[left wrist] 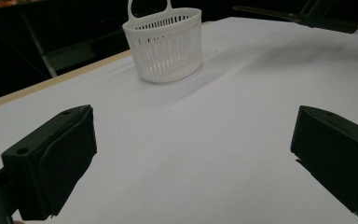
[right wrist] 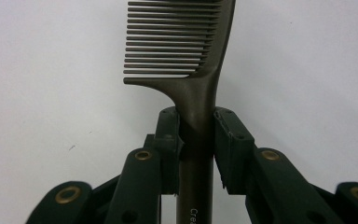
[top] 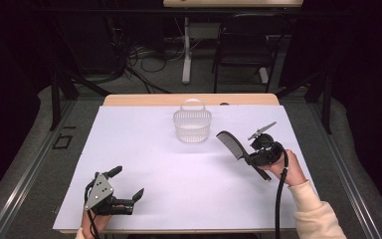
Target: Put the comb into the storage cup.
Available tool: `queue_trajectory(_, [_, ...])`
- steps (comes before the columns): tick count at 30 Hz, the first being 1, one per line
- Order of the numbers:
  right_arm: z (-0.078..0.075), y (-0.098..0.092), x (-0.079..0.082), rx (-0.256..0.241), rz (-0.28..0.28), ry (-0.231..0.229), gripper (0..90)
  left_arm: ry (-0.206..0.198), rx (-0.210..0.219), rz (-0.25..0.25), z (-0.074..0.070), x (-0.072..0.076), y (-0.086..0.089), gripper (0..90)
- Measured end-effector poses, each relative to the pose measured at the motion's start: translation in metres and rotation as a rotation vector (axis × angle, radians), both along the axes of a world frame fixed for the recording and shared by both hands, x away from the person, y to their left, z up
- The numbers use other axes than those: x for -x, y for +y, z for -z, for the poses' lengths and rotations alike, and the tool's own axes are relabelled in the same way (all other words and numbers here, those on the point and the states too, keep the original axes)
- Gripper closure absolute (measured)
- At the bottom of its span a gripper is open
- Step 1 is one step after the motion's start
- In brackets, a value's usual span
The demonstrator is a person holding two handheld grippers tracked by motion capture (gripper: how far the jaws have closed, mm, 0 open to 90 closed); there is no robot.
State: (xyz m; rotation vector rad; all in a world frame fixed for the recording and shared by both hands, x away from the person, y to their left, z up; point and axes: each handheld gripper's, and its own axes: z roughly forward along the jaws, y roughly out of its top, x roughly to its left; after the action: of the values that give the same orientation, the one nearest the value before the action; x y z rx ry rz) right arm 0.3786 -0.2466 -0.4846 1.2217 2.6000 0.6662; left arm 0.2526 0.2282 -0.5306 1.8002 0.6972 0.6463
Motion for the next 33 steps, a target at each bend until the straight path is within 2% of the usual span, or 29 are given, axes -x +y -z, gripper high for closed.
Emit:
queue_trajectory(2, [-0.001, -0.0006, 0.0, -0.006, 0.001, 0.004, 72.6, 0.0, 0.001, -0.001, 0.0, 0.0, 0.0001, 0.1])
queue_trajectory(16, [-0.0031, -0.002, 0.0022, -0.067, 0.005, -0.042, 72.7, -0.002, 0.0, 0.0, -0.0002, 0.0, 0.0002, 0.1])
queue_trajectory(19, [-0.0033, -0.0019, 0.0023, -0.067, -0.002, -0.05, 72.7, -0.002, 0.0, -0.002, -0.0002, 0.0, 0.0001, 0.1])
queue_trajectory(25, [-0.0041, -0.0001, 0.0033, -0.091, -0.011, -0.076, 72.7, -0.001, -0.002, -0.002, 0.0, 0.0, -0.0003, 0.1])
queue_trajectory(33, [-0.0051, -0.0011, 0.0032, -0.119, 0.007, -0.113, 72.7, -0.003, -0.002, -0.002, -0.0002, 0.0001, -0.0002, 0.1])
